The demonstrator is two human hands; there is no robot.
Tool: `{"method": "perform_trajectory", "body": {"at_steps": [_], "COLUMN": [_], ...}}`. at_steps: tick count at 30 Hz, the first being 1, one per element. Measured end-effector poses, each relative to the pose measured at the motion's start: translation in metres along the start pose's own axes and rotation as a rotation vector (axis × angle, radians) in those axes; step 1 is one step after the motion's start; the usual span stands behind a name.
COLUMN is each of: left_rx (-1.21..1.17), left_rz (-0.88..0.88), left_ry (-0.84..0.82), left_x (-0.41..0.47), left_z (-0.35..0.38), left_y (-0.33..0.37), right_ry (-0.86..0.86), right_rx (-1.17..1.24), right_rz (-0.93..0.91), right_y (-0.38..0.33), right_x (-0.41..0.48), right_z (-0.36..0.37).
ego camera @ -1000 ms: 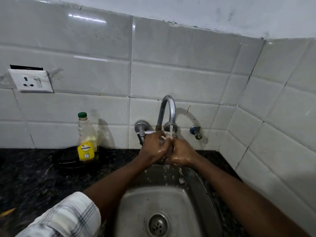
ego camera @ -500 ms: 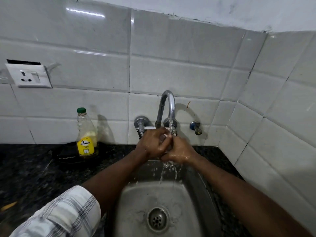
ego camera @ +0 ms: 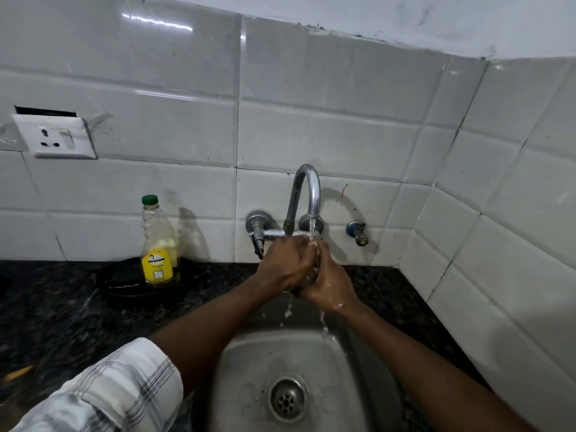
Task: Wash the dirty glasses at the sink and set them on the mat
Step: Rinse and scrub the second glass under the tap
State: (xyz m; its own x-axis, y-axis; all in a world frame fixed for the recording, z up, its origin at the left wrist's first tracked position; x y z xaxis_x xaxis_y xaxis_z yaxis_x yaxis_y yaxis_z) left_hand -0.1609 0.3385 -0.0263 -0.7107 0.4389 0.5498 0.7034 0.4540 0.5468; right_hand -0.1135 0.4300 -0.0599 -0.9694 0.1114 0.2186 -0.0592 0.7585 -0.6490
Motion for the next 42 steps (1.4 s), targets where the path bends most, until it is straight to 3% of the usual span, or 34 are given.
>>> {"method": "perform_trajectory", "body": {"at_steps": [3,6,8,12,16,19,28,32,36,38,40,42], "left_rx": [-0.234,-0.564,-0.539,-0.601,-0.757,-0.759,-0.851,-1.144,-1.522,-1.328,-0.679,-0.111], "left_rz": [-0.171,-0.573,-0.702,-0.861,-1.014,-1.064,-1.138,-1.118,-1.089,-1.042,-0.919,-0.578], "left_ry": [-0.095,-0.001,-0.046,-0.298,-0.334,-0.365,-0.351,-0.230,0.010,0.145,0.238,0.237], "left_x": [-0.007,-0.015,-0.025,-0.046,-0.058,-0.068,-0.084,-0.079,-0.064,-0.056,-0.046,-0.021], "left_z": [0.006,0.004,0.008,0.026,0.030,0.033,0.052,0.060,0.059,0.047,0.015,-0.018], "left_y": [-0.017,-0.054,-0.071,-0.069,-0.069,-0.072,-0.066,-0.038,-0.016,-0.029,-0.047,-0.028], "right_ry": [-0.055,0.173,0.300,0.338,0.401,0.352,0.354,0.416,0.452,0.455,0.389,0.289], "right_rx": [0.276,0.300,0.369,0.277,0.292,0.175,0.177,0.198,0.350,0.287,0.289,0.628], "right_rz": [-0.015,0.014,0.094,0.092,0.125,0.031,-0.068,-0.012,0.044,0.100,0.174,0.401], "right_y": [0.005,0.011,0.011,-0.003,-0.003,-0.013,-0.020,-0.020,-0.020,-0.014,-0.002,0.015], "right_x": [-0.010,-0.010,-0.009,-0.001,0.003,0.004,0.011,0.006,0.002,0.000,0.000,-0.005], "right_z": [0.010,-0.006,-0.016,-0.016,-0.025,-0.023,-0.033,-0.029,-0.024,-0.025,-0.027,-0.019]}}
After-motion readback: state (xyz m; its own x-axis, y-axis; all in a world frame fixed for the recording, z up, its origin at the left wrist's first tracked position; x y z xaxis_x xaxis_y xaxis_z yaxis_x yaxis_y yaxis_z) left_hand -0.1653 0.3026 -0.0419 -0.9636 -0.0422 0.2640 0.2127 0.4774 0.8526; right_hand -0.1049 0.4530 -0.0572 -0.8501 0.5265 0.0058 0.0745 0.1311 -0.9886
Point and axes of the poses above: each hand's wrist, its own x-axis towards the middle knuckle, its own z-axis out of the palm, y = z × x, the point moved 8 cm from there along x, towards the middle knuckle, and after that the axes turned 4 degrees about z, right-handed, at the moved point
